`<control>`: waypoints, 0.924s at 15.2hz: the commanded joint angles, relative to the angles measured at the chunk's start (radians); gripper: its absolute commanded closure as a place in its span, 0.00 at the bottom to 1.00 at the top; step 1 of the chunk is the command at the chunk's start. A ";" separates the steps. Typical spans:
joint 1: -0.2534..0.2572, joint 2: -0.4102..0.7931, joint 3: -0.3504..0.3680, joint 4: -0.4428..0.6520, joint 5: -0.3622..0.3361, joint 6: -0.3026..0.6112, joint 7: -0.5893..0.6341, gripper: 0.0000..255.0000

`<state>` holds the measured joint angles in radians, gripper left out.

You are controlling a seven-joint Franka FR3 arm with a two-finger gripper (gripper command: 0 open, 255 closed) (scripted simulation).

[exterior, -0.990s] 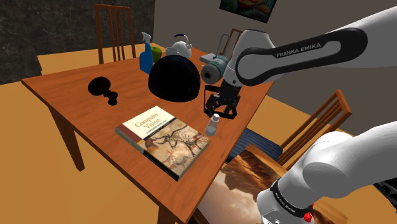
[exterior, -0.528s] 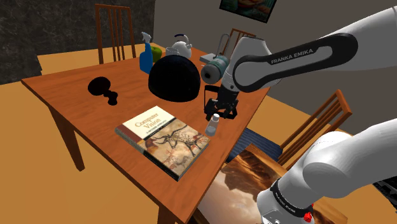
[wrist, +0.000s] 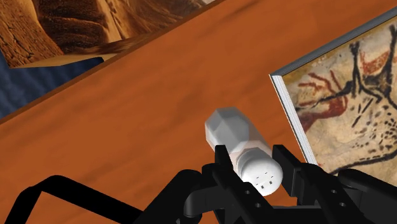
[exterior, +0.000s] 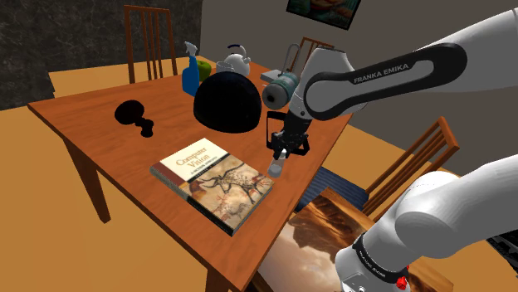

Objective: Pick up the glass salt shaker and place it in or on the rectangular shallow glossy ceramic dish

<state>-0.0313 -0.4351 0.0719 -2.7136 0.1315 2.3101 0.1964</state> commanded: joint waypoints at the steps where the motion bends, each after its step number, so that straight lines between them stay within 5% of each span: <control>1: 0.000 0.000 0.000 -0.001 0.000 0.000 0.000 1.00; 14: -0.004 -0.074 -0.004 0.072 -0.011 -0.147 0.011 1.00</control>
<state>-0.0342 -0.5038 0.0689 -2.6519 0.1224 2.1794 0.2069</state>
